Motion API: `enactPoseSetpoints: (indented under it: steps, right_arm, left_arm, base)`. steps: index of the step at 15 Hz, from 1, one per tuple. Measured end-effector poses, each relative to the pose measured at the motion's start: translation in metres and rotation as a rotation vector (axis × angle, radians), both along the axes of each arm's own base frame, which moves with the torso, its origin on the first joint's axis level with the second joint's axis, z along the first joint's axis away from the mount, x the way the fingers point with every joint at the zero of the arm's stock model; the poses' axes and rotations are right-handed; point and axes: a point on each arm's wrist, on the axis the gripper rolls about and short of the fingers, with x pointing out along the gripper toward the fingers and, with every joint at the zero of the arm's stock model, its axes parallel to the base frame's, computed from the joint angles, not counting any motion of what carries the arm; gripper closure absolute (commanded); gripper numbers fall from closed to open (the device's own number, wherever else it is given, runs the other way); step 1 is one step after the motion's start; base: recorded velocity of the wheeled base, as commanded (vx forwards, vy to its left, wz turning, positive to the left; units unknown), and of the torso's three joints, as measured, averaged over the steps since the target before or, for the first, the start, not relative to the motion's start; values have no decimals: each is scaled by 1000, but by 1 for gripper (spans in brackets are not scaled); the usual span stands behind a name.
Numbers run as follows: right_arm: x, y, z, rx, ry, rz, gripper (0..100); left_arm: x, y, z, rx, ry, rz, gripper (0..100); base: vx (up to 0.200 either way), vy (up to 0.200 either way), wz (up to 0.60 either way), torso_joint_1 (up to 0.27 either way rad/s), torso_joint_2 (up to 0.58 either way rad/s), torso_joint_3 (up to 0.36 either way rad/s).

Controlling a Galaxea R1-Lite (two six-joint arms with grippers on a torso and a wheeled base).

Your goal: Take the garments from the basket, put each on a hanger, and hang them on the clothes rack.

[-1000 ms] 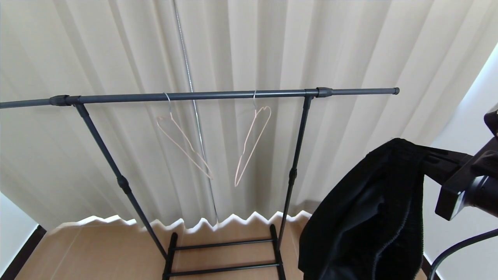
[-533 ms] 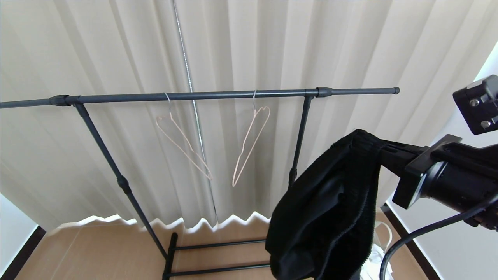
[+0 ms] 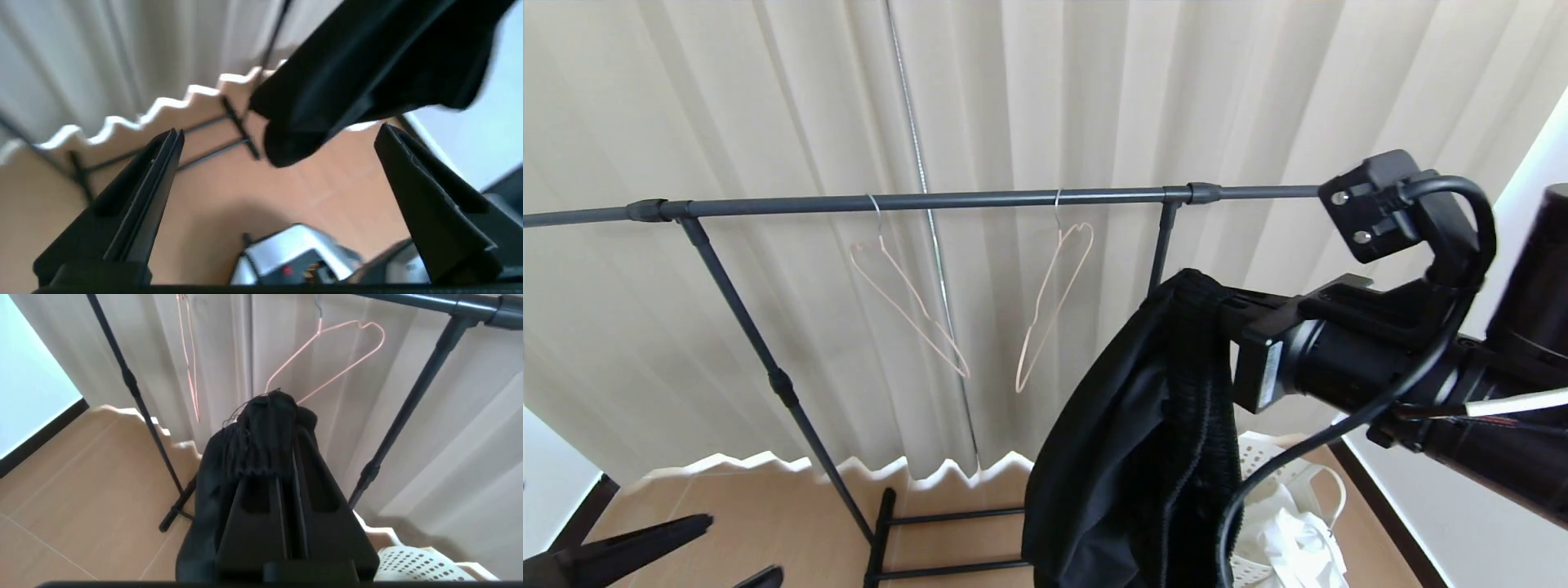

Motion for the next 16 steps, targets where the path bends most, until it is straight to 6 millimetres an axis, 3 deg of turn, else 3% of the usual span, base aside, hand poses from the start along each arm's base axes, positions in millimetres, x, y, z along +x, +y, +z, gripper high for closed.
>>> enactPoseSetpoints:
  steps: [3,6,10,13,16]
  right_arm:
    - [13,21,-1,31,22,-47,100]
    - [29,38,4,80,19,-168,100]
    - [49,62,2,133,22,-283,100]
    - [51,77,-1,136,25,-272,100]
    - [51,85,-4,134,30,-260,100]
  left_arm:
    - [46,-32,9,-107,57,-96,0]
    - [75,-65,1,-155,128,-142,0]
    - [101,-111,-15,-148,245,-5,0]
    - [111,-148,-30,-162,322,17,0]
    - [115,-167,-44,-140,331,3,0]
  base:
    - [0,0,0,0,0,0]
    - [0,0,0,0,0,0]
    - [0,0,0,0,0,0]
    - [0,0,0,0,0,0]
    - [0,0,0,0,0,0]
